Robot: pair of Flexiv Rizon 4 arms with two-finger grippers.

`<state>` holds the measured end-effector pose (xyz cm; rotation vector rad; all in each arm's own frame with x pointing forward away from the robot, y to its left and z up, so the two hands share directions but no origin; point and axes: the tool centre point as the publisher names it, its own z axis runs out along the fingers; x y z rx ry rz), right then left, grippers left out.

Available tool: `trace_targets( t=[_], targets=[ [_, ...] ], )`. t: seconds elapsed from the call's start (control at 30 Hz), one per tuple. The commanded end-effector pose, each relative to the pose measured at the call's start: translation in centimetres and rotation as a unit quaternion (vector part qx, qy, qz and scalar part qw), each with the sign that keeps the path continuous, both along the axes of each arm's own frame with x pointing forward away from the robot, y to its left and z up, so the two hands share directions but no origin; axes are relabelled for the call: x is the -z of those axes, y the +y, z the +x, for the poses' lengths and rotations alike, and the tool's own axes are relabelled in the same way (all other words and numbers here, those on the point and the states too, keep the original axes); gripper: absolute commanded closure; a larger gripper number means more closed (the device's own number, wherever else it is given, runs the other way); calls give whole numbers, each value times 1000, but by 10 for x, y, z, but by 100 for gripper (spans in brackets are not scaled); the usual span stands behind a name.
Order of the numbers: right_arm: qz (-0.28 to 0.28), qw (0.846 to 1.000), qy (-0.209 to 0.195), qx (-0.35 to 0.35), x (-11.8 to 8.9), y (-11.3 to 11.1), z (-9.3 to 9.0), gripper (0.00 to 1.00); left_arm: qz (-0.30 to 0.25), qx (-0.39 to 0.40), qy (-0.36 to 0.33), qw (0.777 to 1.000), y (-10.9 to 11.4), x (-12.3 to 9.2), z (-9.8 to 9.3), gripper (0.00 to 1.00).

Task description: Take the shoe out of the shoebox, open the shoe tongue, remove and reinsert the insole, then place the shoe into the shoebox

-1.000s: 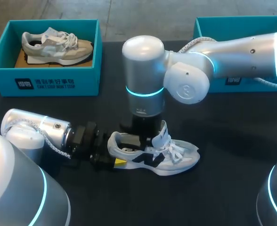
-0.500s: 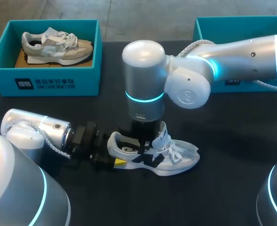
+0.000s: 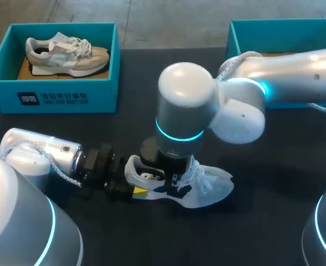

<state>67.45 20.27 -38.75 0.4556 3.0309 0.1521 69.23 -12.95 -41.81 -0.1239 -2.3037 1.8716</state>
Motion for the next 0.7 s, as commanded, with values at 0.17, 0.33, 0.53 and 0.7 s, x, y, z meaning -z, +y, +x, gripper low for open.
trace_targets(
  t=[0.17, 0.33, 0.53, 0.7],
  targets=[
    [43, 998, -35, 0, -21, -13, -7, 100, 1, -2, 0, 1000, -3, 2, 3, 100],
    [68, 996, -50, -4, -24, -17, -5, 100, 1, -2, 0, 1000, -3, 2, 3, 100],
    [101, 992, -80, -15, -31, -22, -5, 100, 1, -2, 0, 1000, -3, 2, 3, 100],
    [106, 990, -85, -21, -34, -21, -1, 100, 1, -2, 0, 1000, -3, 2, 3, 100]
  ],
)
